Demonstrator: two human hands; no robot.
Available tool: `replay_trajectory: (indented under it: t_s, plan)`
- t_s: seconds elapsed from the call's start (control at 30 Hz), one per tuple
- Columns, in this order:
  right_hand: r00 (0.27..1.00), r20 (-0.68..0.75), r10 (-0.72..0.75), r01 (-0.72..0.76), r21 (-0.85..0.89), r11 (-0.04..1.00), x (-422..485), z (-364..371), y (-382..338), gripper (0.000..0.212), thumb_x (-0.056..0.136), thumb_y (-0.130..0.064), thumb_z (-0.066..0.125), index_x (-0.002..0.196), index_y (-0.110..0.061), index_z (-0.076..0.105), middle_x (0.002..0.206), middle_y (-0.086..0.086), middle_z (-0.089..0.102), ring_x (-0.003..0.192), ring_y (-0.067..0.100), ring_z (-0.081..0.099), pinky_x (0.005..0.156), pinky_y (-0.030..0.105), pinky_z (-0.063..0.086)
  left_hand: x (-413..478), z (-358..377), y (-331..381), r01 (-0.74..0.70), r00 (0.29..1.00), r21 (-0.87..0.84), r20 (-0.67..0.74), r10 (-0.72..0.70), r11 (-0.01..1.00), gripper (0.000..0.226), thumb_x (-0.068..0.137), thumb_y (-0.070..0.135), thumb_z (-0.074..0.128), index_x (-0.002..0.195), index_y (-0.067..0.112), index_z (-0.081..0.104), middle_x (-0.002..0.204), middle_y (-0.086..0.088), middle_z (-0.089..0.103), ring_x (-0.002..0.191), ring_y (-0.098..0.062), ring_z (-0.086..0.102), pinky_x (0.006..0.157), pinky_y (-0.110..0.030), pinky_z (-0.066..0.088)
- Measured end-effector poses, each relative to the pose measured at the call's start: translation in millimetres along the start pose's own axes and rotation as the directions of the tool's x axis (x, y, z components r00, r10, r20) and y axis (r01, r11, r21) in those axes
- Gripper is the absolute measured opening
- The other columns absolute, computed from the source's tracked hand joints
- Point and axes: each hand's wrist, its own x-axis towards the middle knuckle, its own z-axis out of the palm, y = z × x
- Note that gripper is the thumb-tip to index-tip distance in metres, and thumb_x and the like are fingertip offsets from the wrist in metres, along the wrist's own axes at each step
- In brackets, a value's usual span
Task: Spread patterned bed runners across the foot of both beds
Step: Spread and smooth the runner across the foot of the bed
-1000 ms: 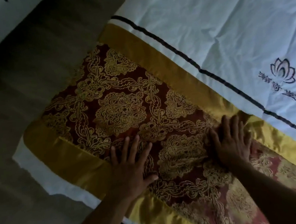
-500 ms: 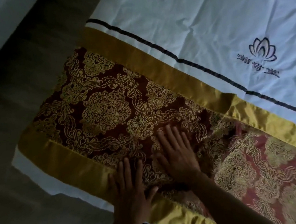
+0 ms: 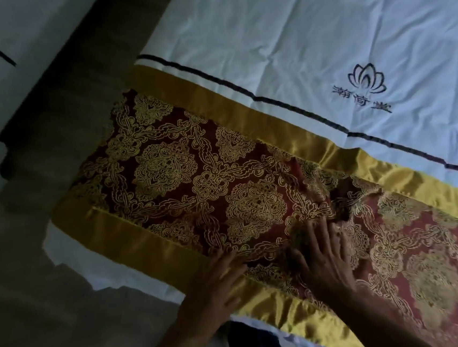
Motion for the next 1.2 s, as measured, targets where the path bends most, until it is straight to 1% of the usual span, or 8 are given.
replay_trajectory:
  t_s: [0.1, 0.23, 0.47, 0.6, 0.8, 0.93, 1.07, 1.2]
  plan:
    - [0.978, -0.085, -0.190, 0.192, 0.016, 0.981, -0.1, 3.4, -45.4, 0.072, 0.101, -0.066, 0.007, 0.157, -0.030, -0.023, 0.162, 0.007, -0.035, 0.149, 0.026, -0.033, 0.123, 0.049, -0.017, -0.2, 13.6, 1.0, -0.137, 0.990, 0.086, 0.026, 0.135, 0.987, 0.054, 0.082, 0.046, 0.074, 0.130, 0.046, 0.051, 0.167, 0.017, 0.012, 0.155, -0.014, -0.014, 0.122, -0.039, -0.002]
    - [0.958, -0.092, -0.272, 0.275, 0.014, 0.961, 8.3, 27.5, -69.1, 0.071, 0.103, -0.065, 0.012, 0.157, -0.033, -0.020, 0.163, 0.005, -0.033, 0.150, 0.027, -0.032, 0.122, 0.050, -0.018, 4.8, 36.7, 2.4, -0.063, 0.995, 0.187, -0.062, 0.076, 0.980, 0.028, 0.078, 0.042, 0.077, 0.104, 0.046, 0.069, 0.164, 0.012, 0.026, 0.157, -0.025, -0.003, 0.122, -0.061, 0.009]
    - [0.993, -0.074, 0.093, -0.085, 0.104, 0.991, -105.9, 138.8, 65.3, 0.071, 0.101, -0.066, 0.009, 0.161, -0.033, -0.005, 0.169, 0.000, -0.016, 0.156, 0.022, -0.013, 0.124, 0.054, 0.013, -1.7, 59.7, 9.8, -0.077, 0.987, 0.203, -0.124, 0.104, 0.976, 0.006, 0.085, 0.033, 0.074, 0.090, 0.037, 0.073, 0.165, 0.003, 0.025, 0.156, -0.030, 0.004, 0.119, -0.069, 0.005]
    - [0.995, 0.011, 0.096, -0.097, 0.071, 0.993, -141.0, 136.9, 94.7, 0.075, 0.102, -0.064, 0.011, 0.163, -0.020, 0.012, 0.170, 0.011, -0.006, 0.157, 0.031, -0.002, 0.121, 0.057, 0.015, -8.4, 58.7, 16.3, -0.065, 0.991, 0.268, -0.097, 0.095, 0.961, 0.018, 0.090, 0.050, 0.063, 0.099, 0.039, 0.073, 0.165, -0.005, 0.025, 0.156, -0.030, 0.008, 0.118, -0.072, 0.008]
    - [0.965, -0.260, -0.029, 0.081, 0.192, 0.978, -43.9, 56.3, 36.9, 0.070, 0.103, -0.060, 0.009, 0.162, -0.025, -0.009, 0.167, 0.008, -0.023, 0.154, 0.023, -0.022, 0.125, 0.045, -0.013, 35.4, 61.3, 67.9, 0.029, 0.982, 0.278, -0.185, 0.024, 0.960, 0.054, 0.101, 0.054, 0.025, 0.150, 0.034, 0.036, 0.169, -0.008, 0.012, 0.156, -0.028, 0.000, 0.122, -0.062, 0.001]
    - [0.936, -0.318, -0.151, 0.212, 0.168, 0.963, 17.8, 31.6, 46.4, 0.069, 0.106, -0.055, 0.014, 0.161, -0.023, -0.011, 0.167, 0.007, -0.023, 0.154, 0.022, -0.020, 0.126, 0.046, -0.007, 91.2, 66.7, 87.8, 0.026, 0.985, 0.354, -0.168, 0.036, 0.935, 0.062, 0.105, 0.054, 0.018, 0.161, 0.032, 0.000, 0.169, -0.005, -0.013, 0.155, -0.028, -0.016, 0.122, -0.061, -0.006]
    - [0.983, -0.154, 0.104, -0.089, 0.097, 0.991, -8.6, 70.8, 168.8, 0.072, 0.099, -0.070, -0.001, 0.156, -0.034, -0.024, 0.164, -0.002, -0.032, 0.152, 0.019, -0.027, 0.126, 0.053, 0.000, 109.6, 79.9, 75.5, 0.101, 0.995, 0.442, -0.037, -0.094, 0.891, 0.065, 0.100, 0.064, 0.005, 0.151, 0.043, -0.029, 0.162, -0.004, -0.035, 0.149, -0.031, -0.029, 0.119, -0.064, -0.010]
    - [0.946, -0.016, 0.324, -0.320, 0.106, 0.941, -64.4, 90.8, 248.1, 0.084, 0.088, -0.080, -0.009, 0.157, -0.033, -0.023, 0.161, -0.004, -0.036, 0.151, 0.020, -0.027, 0.125, 0.053, -0.004, 110.9, 86.8, 78.7, 0.133, 0.991, 0.452, -0.053, -0.122, 0.882, 0.066, 0.099, 0.066, 0.005, 0.152, 0.043, -0.027, 0.163, -0.005, -0.031, 0.150, -0.031, -0.028, 0.119, -0.064, -0.010]
